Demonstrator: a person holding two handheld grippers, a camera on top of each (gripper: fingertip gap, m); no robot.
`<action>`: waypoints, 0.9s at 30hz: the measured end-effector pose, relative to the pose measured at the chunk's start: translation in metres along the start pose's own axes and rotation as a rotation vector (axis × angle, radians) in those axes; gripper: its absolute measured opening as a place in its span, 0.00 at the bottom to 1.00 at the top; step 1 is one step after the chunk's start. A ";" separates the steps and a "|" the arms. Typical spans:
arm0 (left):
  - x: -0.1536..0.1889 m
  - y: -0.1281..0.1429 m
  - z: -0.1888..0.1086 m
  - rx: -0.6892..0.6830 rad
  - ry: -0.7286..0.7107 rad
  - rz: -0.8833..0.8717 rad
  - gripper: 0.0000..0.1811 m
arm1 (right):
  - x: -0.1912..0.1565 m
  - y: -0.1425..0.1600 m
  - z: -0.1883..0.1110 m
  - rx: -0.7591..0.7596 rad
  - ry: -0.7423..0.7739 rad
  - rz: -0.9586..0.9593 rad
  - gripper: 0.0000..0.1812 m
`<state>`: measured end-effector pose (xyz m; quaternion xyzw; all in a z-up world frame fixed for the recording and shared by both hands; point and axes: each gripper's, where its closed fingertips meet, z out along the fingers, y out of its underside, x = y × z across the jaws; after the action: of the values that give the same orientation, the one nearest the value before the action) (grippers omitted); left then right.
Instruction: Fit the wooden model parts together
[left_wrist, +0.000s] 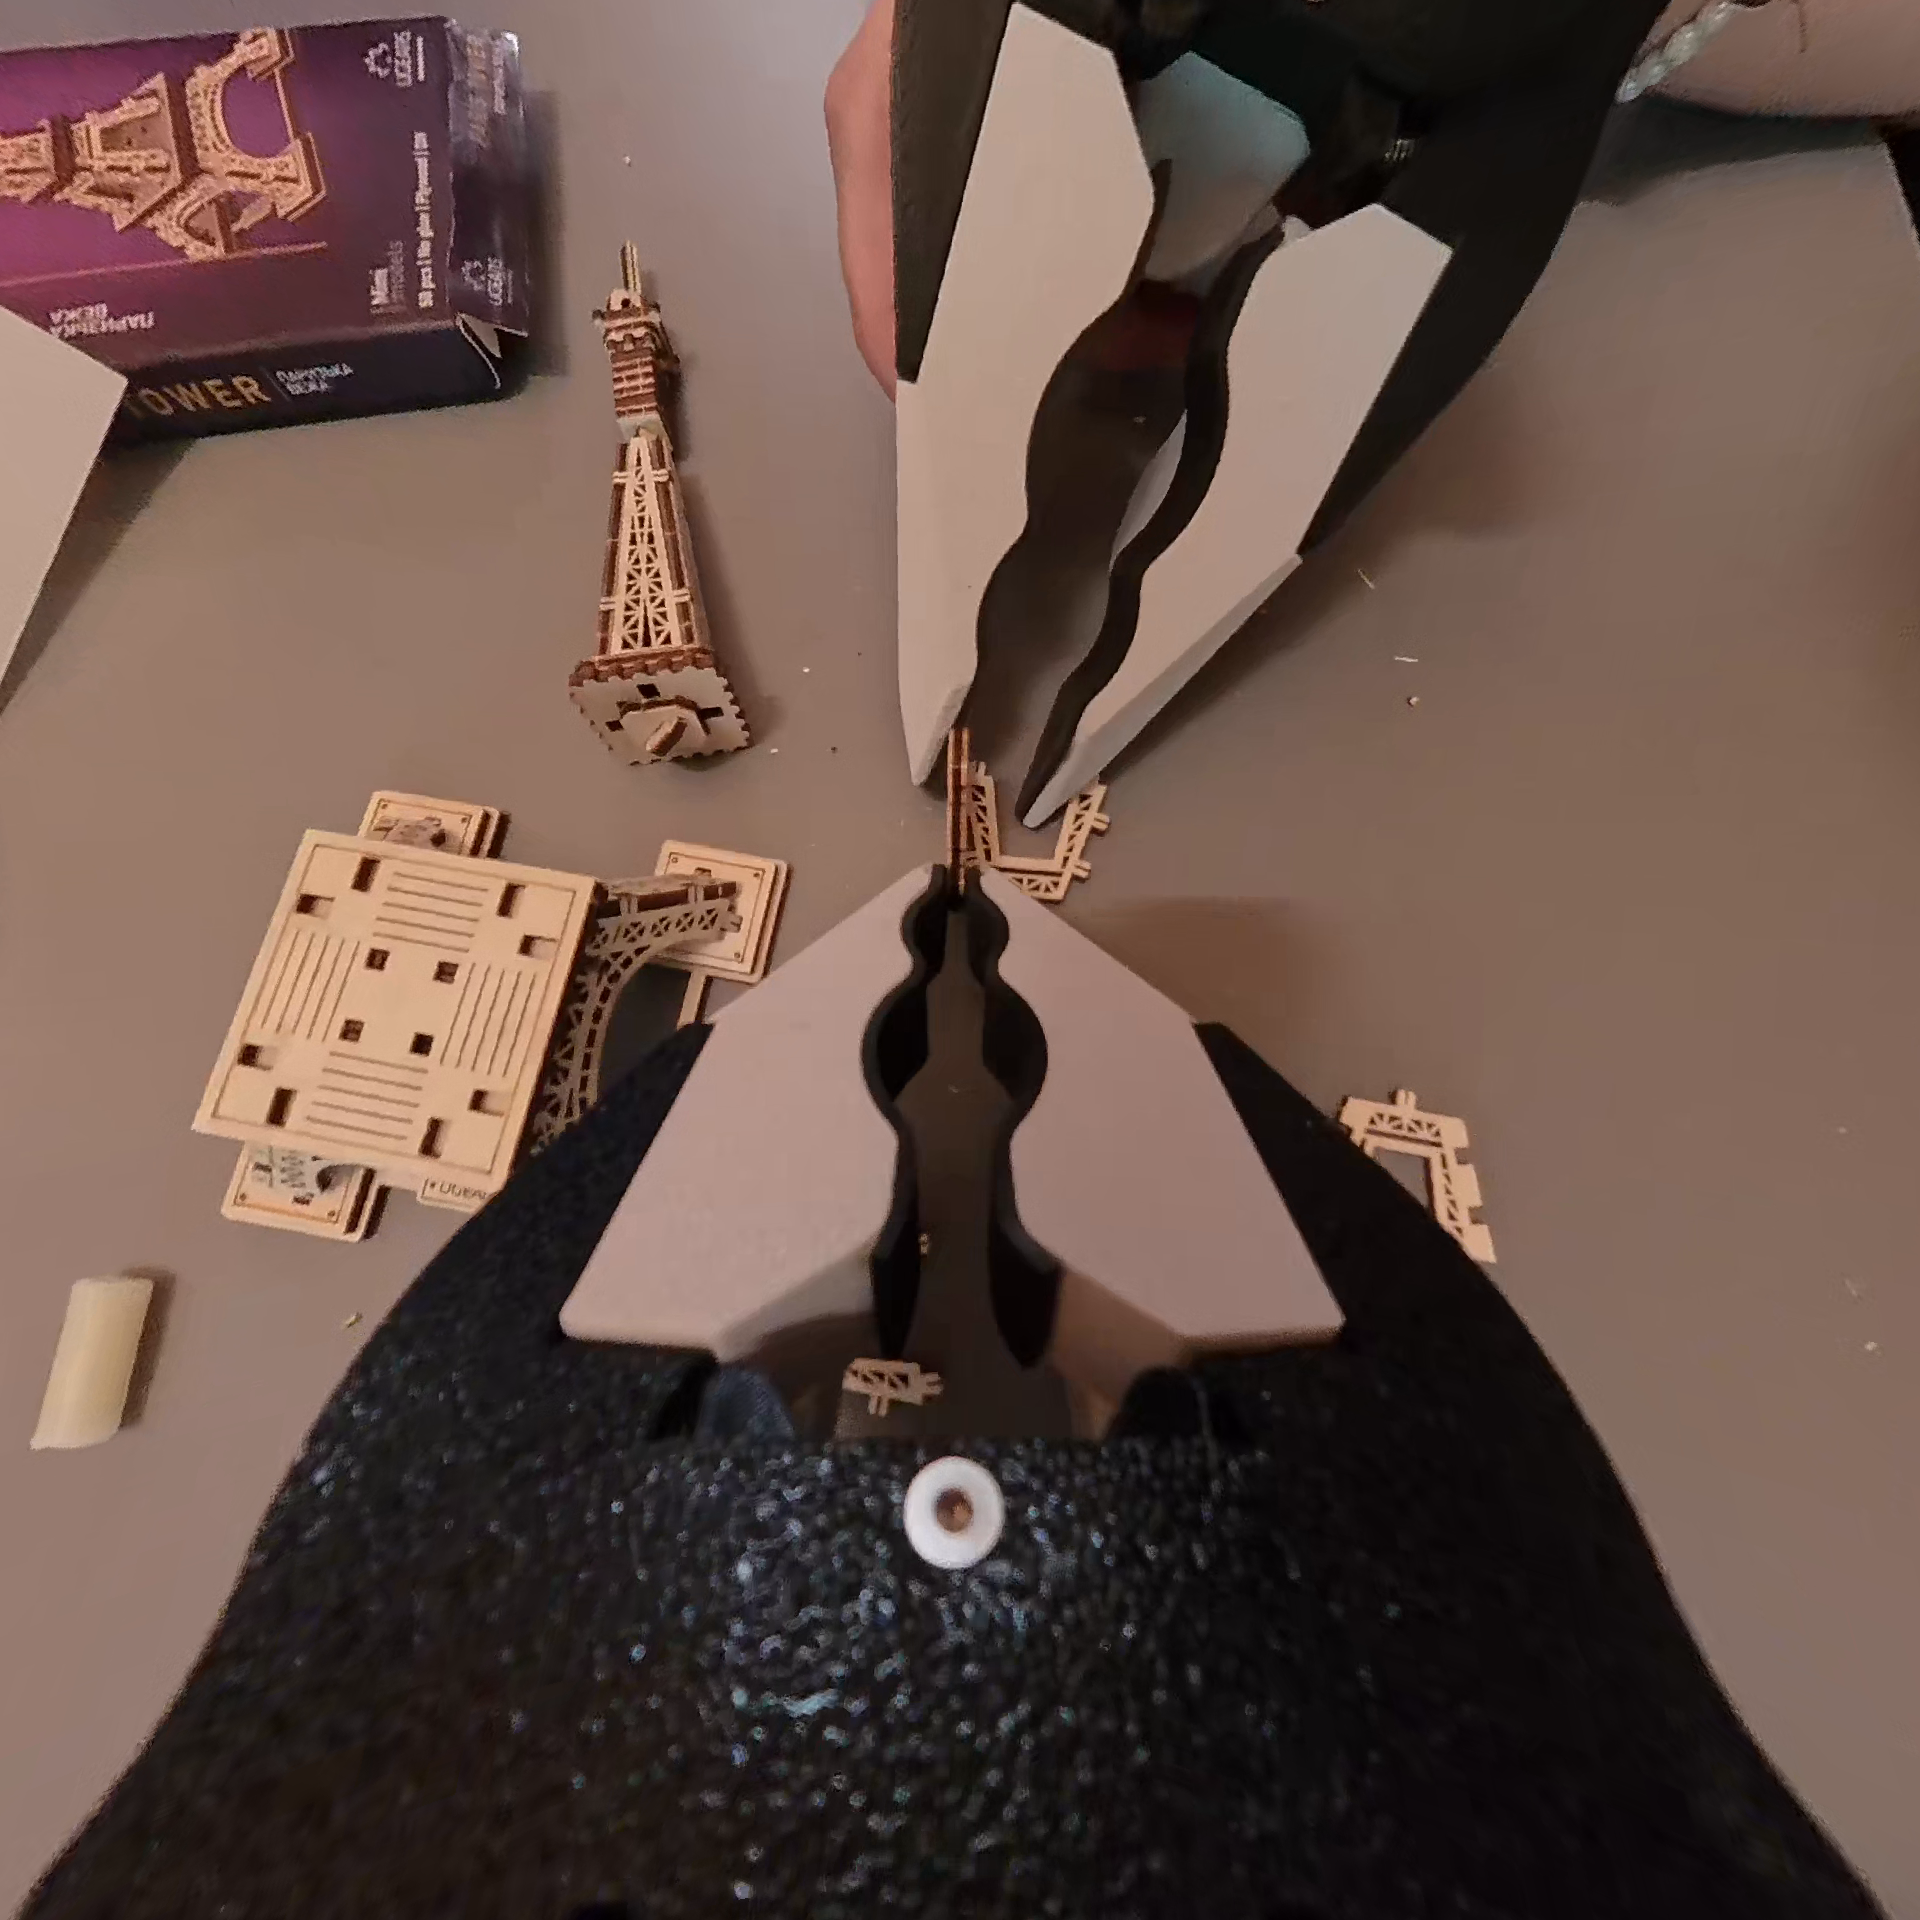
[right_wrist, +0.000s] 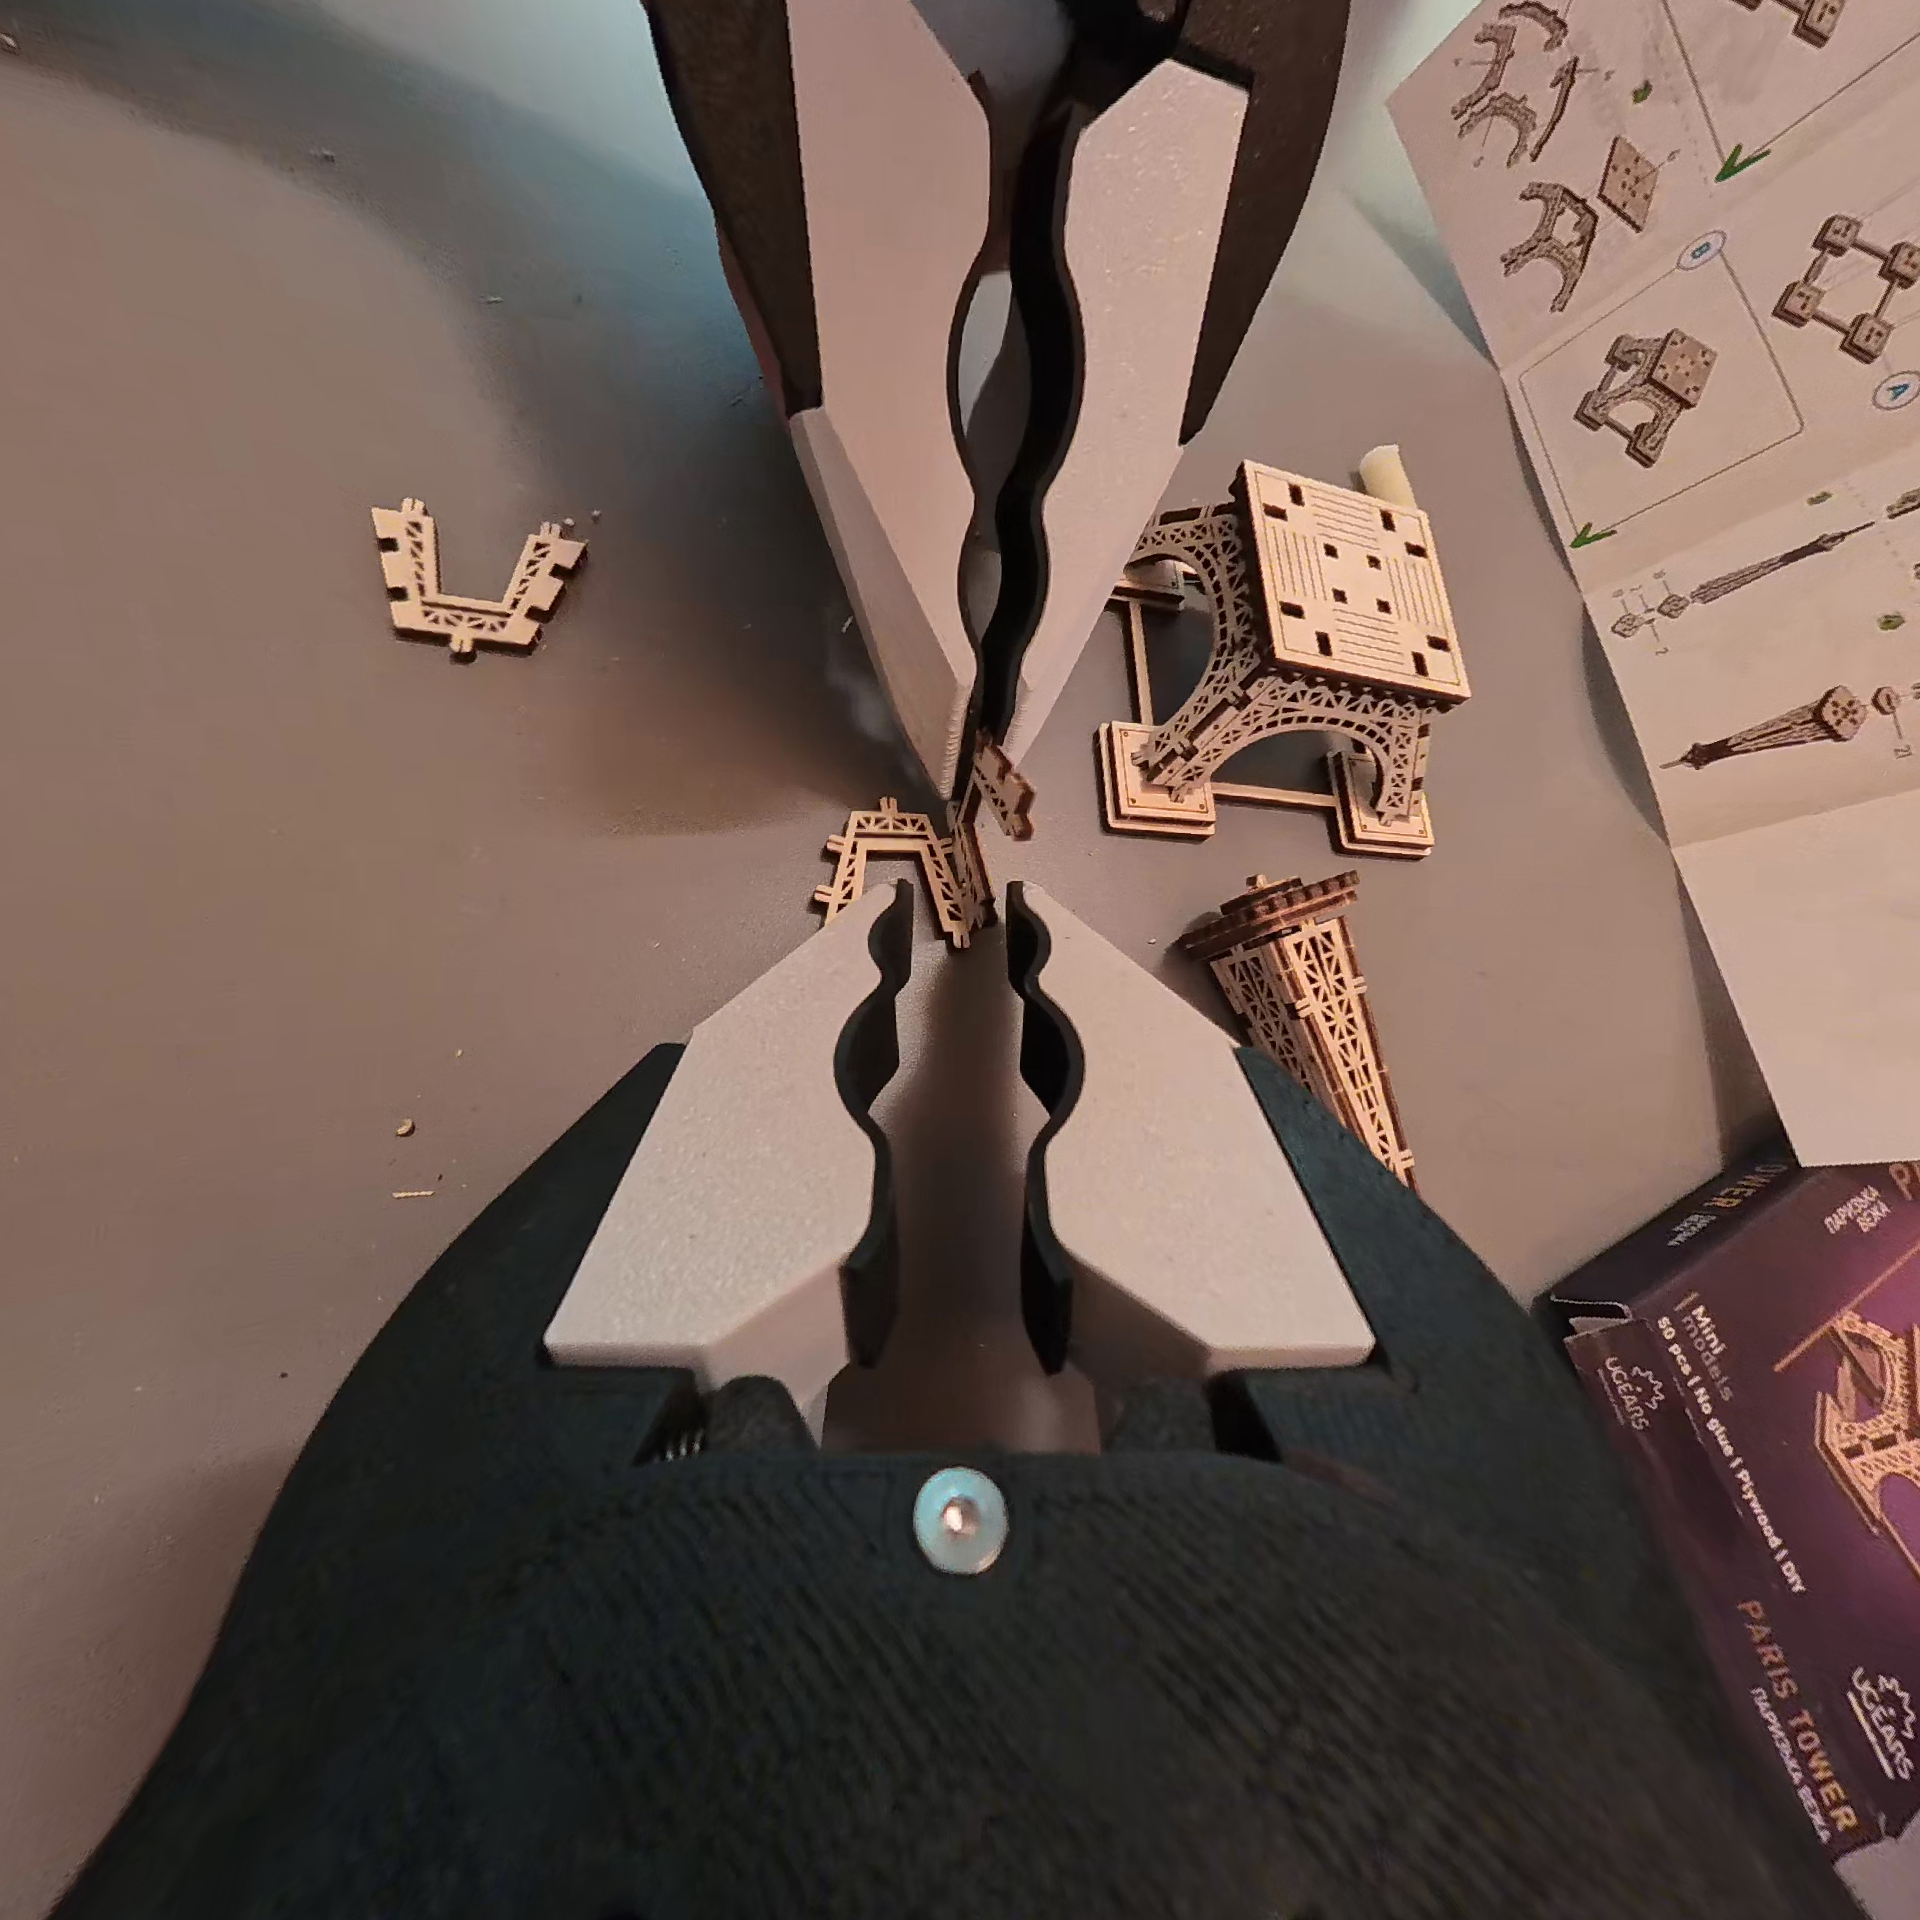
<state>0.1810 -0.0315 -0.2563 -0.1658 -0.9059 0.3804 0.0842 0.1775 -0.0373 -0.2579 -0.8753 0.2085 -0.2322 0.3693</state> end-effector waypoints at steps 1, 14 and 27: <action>0.000 0.000 0.000 -0.017 -0.008 -0.006 0.00 | 0.000 0.000 0.000 -0.001 0.001 0.002 0.09; -0.001 -0.004 0.004 -0.119 -0.100 -0.163 0.00 | 0.007 0.007 -0.005 -0.004 -0.022 0.036 0.11; 0.002 -0.008 0.007 -0.084 -0.100 -0.118 0.00 | 0.007 0.003 -0.001 -0.012 0.026 0.050 0.12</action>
<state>0.1749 -0.0409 -0.2554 -0.0964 -0.9324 0.3442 0.0541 0.1819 -0.0427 -0.2578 -0.8689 0.2367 -0.2328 0.3670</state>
